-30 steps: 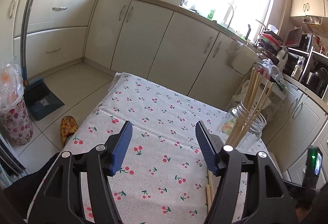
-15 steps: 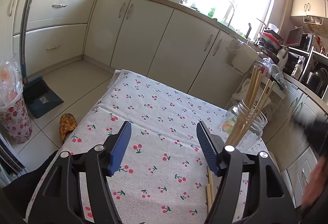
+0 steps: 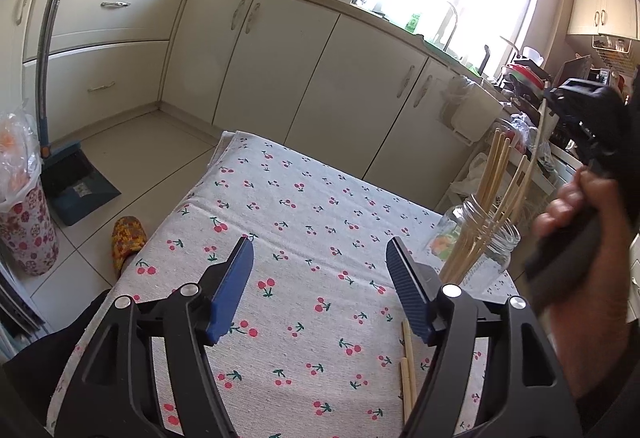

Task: Organize utensils
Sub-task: 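Insert the right gripper's chopstick into the jar and open the gripper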

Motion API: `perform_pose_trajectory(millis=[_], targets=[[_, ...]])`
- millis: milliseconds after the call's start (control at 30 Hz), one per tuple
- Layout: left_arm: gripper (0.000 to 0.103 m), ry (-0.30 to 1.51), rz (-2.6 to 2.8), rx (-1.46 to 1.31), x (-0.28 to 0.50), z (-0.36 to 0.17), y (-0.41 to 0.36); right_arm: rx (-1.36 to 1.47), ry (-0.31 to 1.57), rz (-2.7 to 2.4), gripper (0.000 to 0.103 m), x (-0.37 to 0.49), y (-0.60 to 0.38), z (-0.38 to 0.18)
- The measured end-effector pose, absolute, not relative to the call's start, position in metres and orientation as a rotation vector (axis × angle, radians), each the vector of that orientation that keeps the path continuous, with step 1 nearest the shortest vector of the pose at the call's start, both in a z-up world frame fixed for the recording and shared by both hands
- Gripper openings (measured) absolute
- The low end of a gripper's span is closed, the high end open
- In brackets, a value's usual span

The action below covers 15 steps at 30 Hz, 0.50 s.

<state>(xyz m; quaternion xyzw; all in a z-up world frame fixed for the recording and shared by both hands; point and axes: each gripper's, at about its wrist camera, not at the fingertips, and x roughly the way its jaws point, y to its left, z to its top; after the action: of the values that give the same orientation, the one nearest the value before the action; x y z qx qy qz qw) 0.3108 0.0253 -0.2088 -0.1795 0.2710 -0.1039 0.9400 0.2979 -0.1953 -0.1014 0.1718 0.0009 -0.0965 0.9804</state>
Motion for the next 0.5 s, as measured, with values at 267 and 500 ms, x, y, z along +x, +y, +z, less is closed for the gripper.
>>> perform_pose_trajectory(millis=[267, 500], targets=[[0.069, 0.564, -0.207, -0.368, 0.312, -0.209, 0.025, 0.227, 0.056, -0.167, 0.006, 0.293, -0.181, -0.130], [0.070, 0.573, -0.202, -0.364, 0.313, -0.209, 0.024, 0.247, 0.251, -0.108, 0.031, 0.236, -0.180, -0.150]])
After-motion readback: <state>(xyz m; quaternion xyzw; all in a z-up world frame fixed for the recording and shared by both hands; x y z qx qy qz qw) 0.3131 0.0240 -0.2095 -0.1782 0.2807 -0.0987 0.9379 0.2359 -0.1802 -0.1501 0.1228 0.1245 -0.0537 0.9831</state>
